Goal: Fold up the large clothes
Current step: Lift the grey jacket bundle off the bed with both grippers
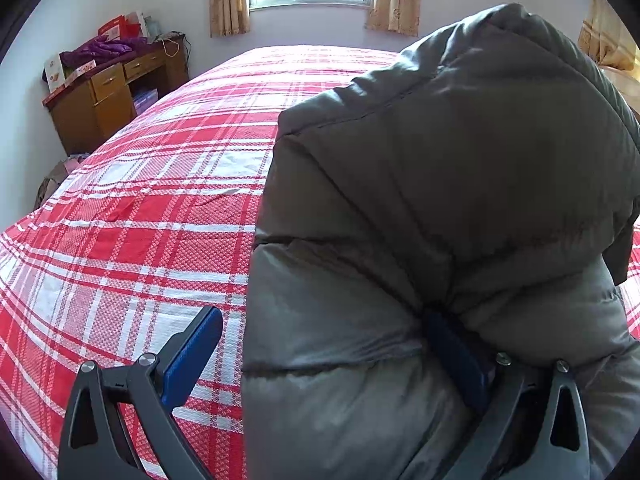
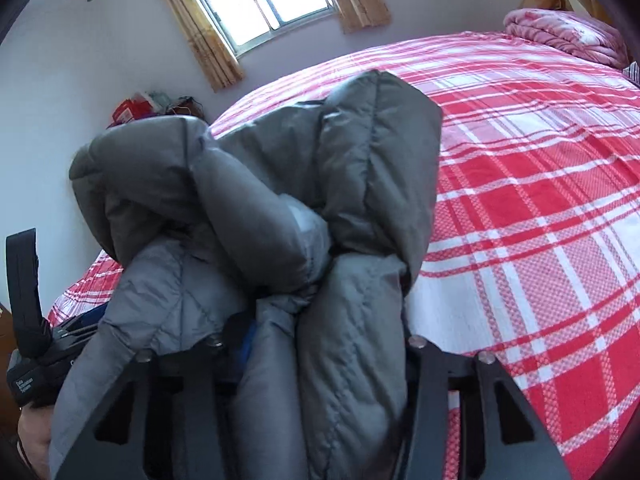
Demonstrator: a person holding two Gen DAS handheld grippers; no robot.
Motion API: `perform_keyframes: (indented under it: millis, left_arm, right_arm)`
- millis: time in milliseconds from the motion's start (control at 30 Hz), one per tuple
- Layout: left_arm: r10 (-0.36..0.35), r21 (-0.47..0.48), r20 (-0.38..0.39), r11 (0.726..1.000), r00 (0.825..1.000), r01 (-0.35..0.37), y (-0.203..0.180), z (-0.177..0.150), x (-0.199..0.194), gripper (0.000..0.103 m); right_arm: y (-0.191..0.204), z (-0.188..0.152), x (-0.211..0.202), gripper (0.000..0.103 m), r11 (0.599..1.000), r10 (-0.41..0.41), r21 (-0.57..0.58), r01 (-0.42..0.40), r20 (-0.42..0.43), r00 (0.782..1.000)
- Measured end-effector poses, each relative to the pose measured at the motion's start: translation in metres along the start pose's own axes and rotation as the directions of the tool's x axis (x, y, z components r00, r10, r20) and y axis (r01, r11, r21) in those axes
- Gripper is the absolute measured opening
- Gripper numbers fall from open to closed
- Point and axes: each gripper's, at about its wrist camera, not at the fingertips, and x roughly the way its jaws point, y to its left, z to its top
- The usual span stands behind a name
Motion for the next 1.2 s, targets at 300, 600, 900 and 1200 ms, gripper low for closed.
perform_keyframes:
  millis: [300, 600, 900, 1200]
  left_arm:
    - [0.005, 0.030, 0.012, 1.000, 1.000, -0.006, -0.009, 0.000, 0.000, 0.097]
    - [-0.062, 0.088, 0.040, 0.994, 0.997, 0.058, -0.019, -0.004, -0.010, 0.070]
    - [-0.009, 0.182, 0.109, 0.983, 0.994, -0.011, -0.041, -0.014, -0.055, 0.019]
    - [0.002, 0.221, 0.147, 0.975, 0.989, -0.035, -0.040, -0.025, -0.082, 0.016]
  right_arm:
    - [-0.005, 0.009, 0.010, 0.058, 1.000, 0.023, 0.006, -0.023, -0.045, 0.999]
    - [0.005, 0.010, 0.016, 0.046, 1.000, 0.019, -0.008, -0.019, -0.037, 0.999]
    - [0.016, 0.005, 0.000, 0.022, 0.997, 0.047, -0.059, -0.047, 0.004, 0.999]
    - [0.028, -0.012, -0.016, 0.021, 0.996, 0.069, -0.050, -0.068, 0.035, 0.997]
